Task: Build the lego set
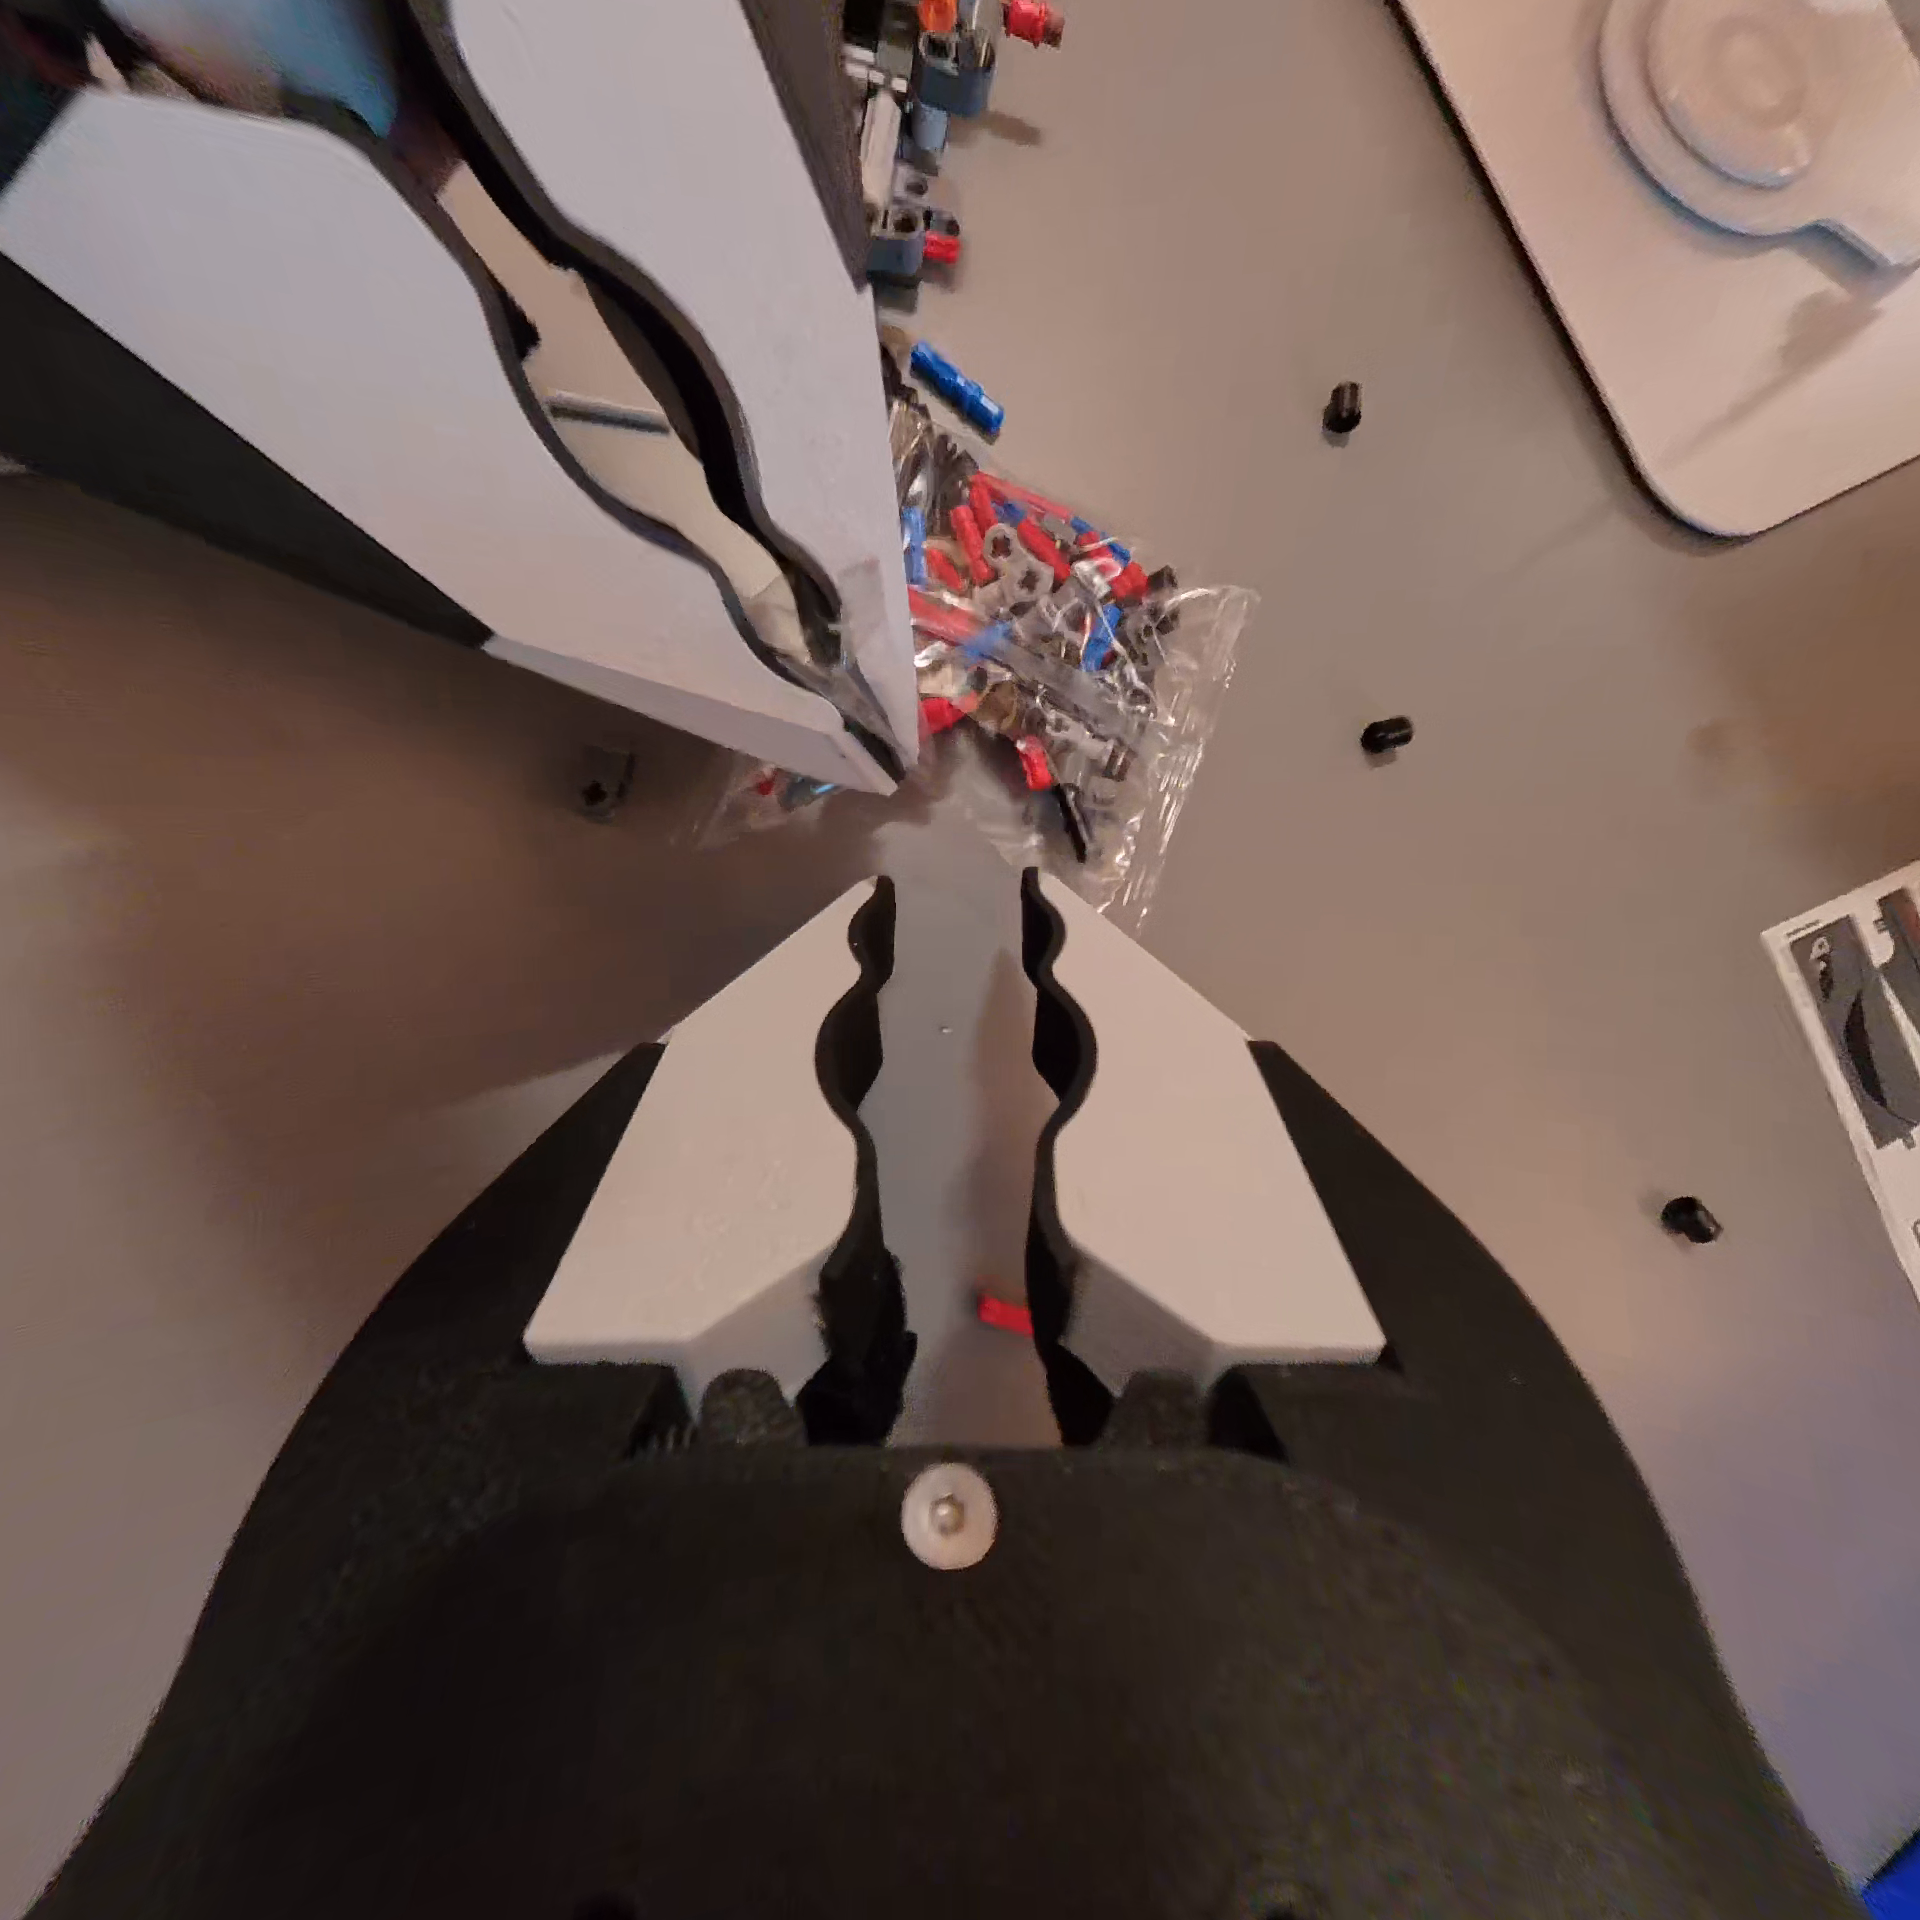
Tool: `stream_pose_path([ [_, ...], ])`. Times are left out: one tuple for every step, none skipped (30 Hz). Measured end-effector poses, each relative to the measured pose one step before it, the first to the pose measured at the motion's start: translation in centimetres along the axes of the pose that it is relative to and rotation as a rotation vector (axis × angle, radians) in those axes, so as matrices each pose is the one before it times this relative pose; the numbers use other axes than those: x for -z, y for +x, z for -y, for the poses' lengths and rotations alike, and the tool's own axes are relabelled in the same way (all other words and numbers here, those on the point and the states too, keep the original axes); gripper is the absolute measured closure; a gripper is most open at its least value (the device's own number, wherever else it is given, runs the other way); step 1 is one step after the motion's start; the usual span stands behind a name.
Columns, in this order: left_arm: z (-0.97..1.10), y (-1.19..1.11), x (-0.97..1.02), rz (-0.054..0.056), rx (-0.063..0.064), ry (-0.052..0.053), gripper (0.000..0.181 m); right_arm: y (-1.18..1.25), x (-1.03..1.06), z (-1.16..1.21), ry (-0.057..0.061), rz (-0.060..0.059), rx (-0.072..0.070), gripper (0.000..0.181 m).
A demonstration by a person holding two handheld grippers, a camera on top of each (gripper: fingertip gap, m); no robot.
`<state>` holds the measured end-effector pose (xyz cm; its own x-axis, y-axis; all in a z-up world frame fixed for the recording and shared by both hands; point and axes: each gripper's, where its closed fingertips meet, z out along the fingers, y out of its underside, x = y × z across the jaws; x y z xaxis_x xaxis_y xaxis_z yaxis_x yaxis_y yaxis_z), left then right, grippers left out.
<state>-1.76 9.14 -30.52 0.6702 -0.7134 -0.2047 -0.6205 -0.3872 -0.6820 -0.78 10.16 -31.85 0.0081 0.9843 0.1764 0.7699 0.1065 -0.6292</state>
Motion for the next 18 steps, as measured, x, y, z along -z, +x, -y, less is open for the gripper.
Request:
stream_pose_path([
  [-0.028, 0.001, -0.025, -0.0005, 0.0003, -0.0011, 0.181, 0.07, 0.077, 0.295, 0.0097, 0.0006, 0.003, 0.159],
  [-0.037, 0.013, -0.027, -0.001, -0.0003, -0.001, 0.181, 0.119, 0.01, 0.252, 0.0063, -0.001, 0.0025, 0.159],
  [-0.025, 0.008, -0.022, -0.0011, 0.0, -0.0001, 0.181, 0.147, -0.086, 0.14, -0.0005, -0.0018, -0.0006, 0.159],
  [-0.012, -0.001, -0.003, -0.0003, -0.0001, 0.0001, 0.181, 0.169, -0.142, 0.086, -0.0009, -0.0023, -0.0022, 0.159],
  [0.021, -0.018, 0.01, 0.0006, -0.0008, 0.0005, 0.181, 0.143, -0.143, 0.103, 0.0019, 0.0006, -0.0088, 0.159],
  [0.04, -0.03, 0.031, 0.001, -0.0012, 0.0024, 0.181, 0.06, -0.131, 0.073, 0.0017, 0.0082, -0.0153, 0.159],
  [0.064, -0.009, 0.037, -0.0008, -0.0004, 0.0028, 0.181, 0.029, -0.14, 0.032, 0.0013, 0.0093, -0.0138, 0.157],
  [0.002, -0.02, 0.014, -0.0006, 0.0004, -0.0005, 0.181, 0.038, -0.141, 0.029, 0.0032, 0.0074, -0.0094, 0.156],
  [-0.022, -0.065, -0.009, 0.0017, -0.0012, -0.001, 0.181, 0.027, -0.106, 0.046, 0.0039, 0.0072, -0.0091, 0.155],
  [-0.04, -0.034, -0.013, -0.0009, 0.0006, -0.0012, 0.181, 0.134, -0.039, 0.078, 0.0045, -0.0005, -0.0121, 0.154],
  [-0.065, 0.005, -0.024, -0.0022, 0.0006, -0.001, 0.181, 0.103, 0.07, 0.085, 0.0046, 0.0006, -0.0103, 0.156],
  [-0.059, -0.037, -0.009, -0.0001, 0.0014, -0.0013, 0.181, -0.08, 0.222, 0.073, 0.004, 0.0129, -0.0069, 0.159],
  [-0.044, -0.024, 0.002, -0.0005, 0.0009, -0.0002, 0.181, -0.015, 0.365, 0.116, 0.0066, 0.0136, -0.0123, 0.16],
  [-0.02, -0.012, 0.0, -0.001, 0.0009, 0.0006, 0.181, 0.204, 0.462, 0.216, 0.0145, 0.0067, -0.0187, 0.16],
  [-0.003, -0.01, 0.0, -0.0006, 0.0003, 0.0004, 0.181, 0.342, 0.397, 0.234, 0.0161, 0.002, -0.0204, 0.16],
  [-0.002, -0.001, -0.012, -0.0009, -0.0003, 0.0005, 0.181, 0.386, 0.168, 0.106, 0.0066, -0.0032, -0.0151, 0.16],
  [-0.009, 0.039, -0.048, -0.0023, -0.001, -0.0006, 0.181, 0.345, -0.066, -0.046, -0.0065, -0.0075, -0.0028, 0.161],
  [-0.021, -0.002, -0.042, 0.0003, -0.0015, -0.0014, 0.181, 0.139, -0.255, -0.104, -0.0134, -0.0034, 0.0076, 0.161],
])
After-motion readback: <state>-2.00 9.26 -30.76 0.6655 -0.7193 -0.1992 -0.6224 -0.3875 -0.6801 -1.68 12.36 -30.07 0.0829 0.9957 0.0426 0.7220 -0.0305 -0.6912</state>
